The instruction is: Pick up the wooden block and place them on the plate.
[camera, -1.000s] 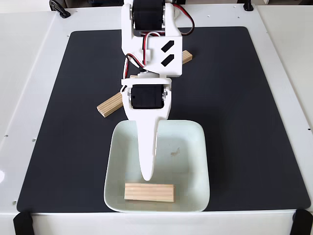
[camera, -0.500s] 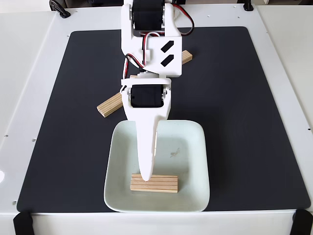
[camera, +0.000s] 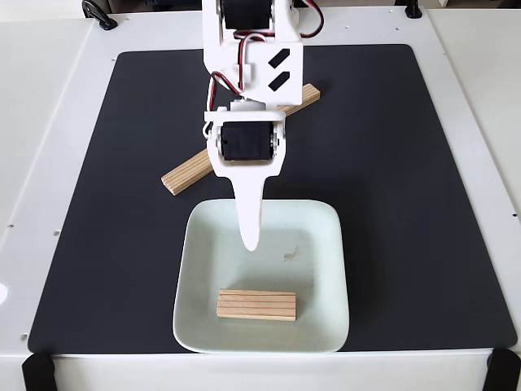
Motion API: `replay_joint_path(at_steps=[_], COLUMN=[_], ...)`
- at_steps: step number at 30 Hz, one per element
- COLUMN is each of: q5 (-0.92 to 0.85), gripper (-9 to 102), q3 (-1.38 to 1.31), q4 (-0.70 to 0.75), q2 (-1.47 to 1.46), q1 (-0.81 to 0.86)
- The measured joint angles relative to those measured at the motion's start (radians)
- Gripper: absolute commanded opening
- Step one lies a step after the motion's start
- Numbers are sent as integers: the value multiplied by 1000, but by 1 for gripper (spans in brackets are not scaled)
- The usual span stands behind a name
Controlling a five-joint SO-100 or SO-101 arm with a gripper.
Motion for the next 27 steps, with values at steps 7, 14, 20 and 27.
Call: replay_joint_path(at_steps=[7,14,20,27], q5=[-150,-267,-167,-84], gripper=[0,0,0,0], q3=[253,374,518,881], q4=[48,339,500,425], q2=[279,483,670,927], q1=[-44,-28,-43,-21])
